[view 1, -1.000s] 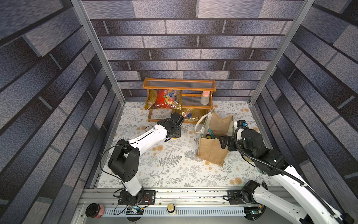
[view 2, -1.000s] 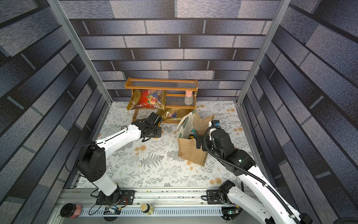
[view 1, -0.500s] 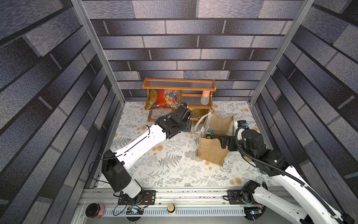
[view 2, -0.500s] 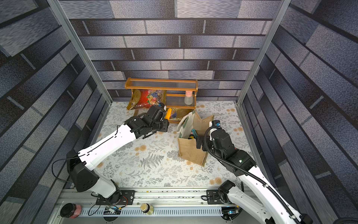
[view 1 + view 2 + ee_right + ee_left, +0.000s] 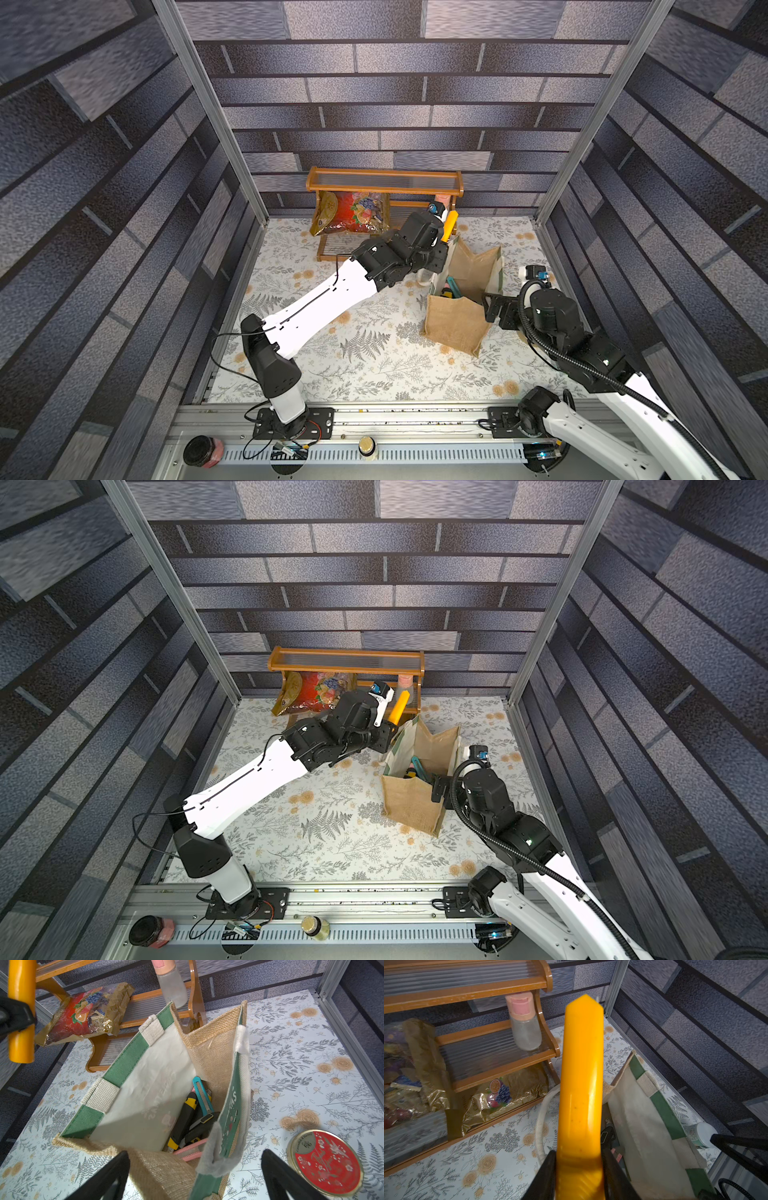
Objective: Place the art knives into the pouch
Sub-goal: Place the utility knife in the pouch.
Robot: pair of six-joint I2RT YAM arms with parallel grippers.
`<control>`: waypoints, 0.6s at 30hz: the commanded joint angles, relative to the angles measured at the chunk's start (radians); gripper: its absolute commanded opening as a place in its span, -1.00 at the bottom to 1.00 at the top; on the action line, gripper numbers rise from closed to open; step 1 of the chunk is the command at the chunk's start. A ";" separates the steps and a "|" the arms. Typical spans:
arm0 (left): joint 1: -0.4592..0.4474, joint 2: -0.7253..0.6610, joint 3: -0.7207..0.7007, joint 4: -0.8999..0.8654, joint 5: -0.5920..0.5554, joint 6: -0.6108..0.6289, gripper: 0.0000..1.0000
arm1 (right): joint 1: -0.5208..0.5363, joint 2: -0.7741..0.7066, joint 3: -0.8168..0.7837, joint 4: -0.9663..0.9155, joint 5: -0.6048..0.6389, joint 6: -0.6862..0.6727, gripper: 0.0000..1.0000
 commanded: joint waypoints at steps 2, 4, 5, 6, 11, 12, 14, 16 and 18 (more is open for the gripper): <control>-0.035 0.098 0.103 -0.043 0.034 0.053 -0.33 | -0.005 -0.030 -0.023 -0.055 0.072 0.022 1.00; -0.046 0.136 0.130 -0.054 0.044 0.062 -0.33 | -0.004 -0.030 -0.021 -0.080 0.096 0.029 1.00; -0.052 0.160 0.143 -0.060 0.049 0.065 -0.33 | -0.005 -0.029 -0.021 -0.094 0.109 0.035 1.00; -0.053 0.183 0.161 -0.075 0.052 0.066 -0.33 | -0.005 -0.029 -0.022 -0.103 0.119 0.039 1.00; -0.059 0.258 0.224 -0.140 0.057 0.061 -0.18 | -0.005 -0.040 -0.025 -0.123 0.140 0.046 1.00; -0.058 0.267 0.232 -0.148 0.054 0.057 -0.03 | -0.005 -0.041 -0.027 -0.122 0.141 0.047 1.00; -0.059 0.276 0.240 -0.162 0.044 0.052 0.15 | -0.006 -0.042 -0.028 -0.123 0.148 0.049 1.00; -0.059 0.278 0.242 -0.172 0.030 0.052 0.44 | -0.005 -0.039 -0.028 -0.122 0.149 0.049 1.00; -0.060 0.274 0.237 -0.177 -0.013 0.059 0.86 | -0.005 -0.028 -0.025 -0.133 0.159 0.055 1.00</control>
